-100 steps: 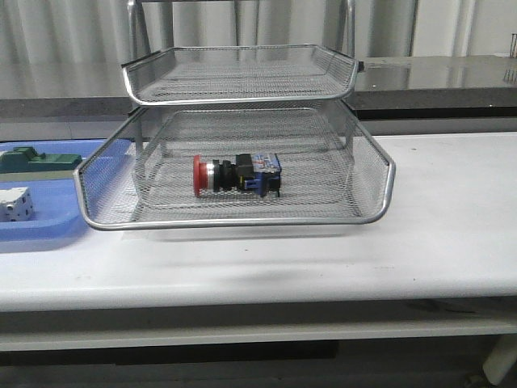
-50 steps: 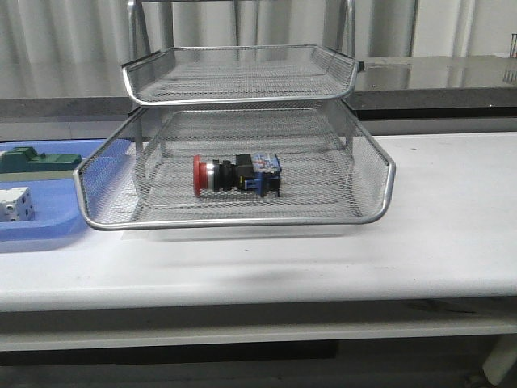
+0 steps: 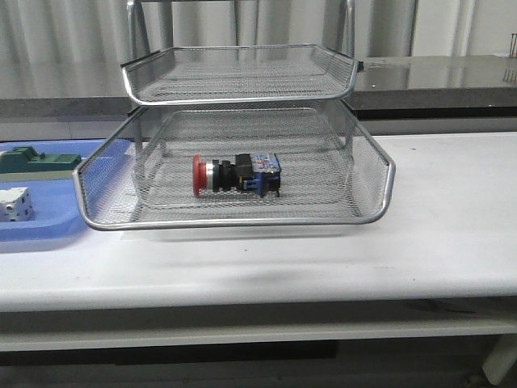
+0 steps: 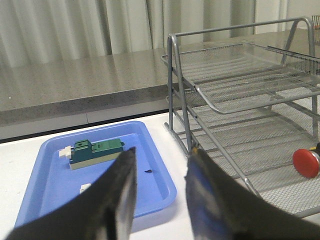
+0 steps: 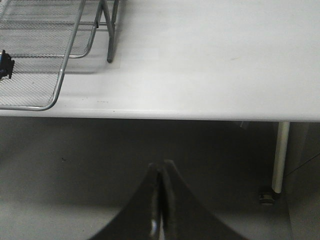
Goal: Place button on rack with both arms
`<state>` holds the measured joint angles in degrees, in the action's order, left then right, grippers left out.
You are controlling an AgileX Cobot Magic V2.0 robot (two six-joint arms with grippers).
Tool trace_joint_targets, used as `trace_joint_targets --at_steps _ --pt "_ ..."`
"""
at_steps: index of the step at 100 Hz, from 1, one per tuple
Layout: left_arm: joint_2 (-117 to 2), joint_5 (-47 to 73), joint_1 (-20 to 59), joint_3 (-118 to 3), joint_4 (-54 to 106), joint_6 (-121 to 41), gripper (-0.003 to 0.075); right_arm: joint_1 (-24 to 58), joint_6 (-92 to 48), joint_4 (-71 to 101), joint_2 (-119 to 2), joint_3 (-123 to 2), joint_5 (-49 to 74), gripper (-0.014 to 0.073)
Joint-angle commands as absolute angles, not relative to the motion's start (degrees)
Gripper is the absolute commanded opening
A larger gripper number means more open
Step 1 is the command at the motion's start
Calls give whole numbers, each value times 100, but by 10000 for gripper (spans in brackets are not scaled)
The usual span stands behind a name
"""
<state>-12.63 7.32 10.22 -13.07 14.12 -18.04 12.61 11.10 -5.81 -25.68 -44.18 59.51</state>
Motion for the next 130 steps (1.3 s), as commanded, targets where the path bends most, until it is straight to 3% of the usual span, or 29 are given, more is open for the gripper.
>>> trace_joint_targets --at_steps 1,11,130 --pt "-1299 145 1022 -1459 1490 -1733 75 1263 1115 -650 -2589 -4588 5604 -69" --pt "-1299 95 1022 -1459 1490 -1733 -22 1263 1115 -650 -2589 -4588 5604 -69" --pt "-1299 -149 1022 -1459 1490 -1733 -21 1263 1115 0 -2732 -4588 5170 -69"
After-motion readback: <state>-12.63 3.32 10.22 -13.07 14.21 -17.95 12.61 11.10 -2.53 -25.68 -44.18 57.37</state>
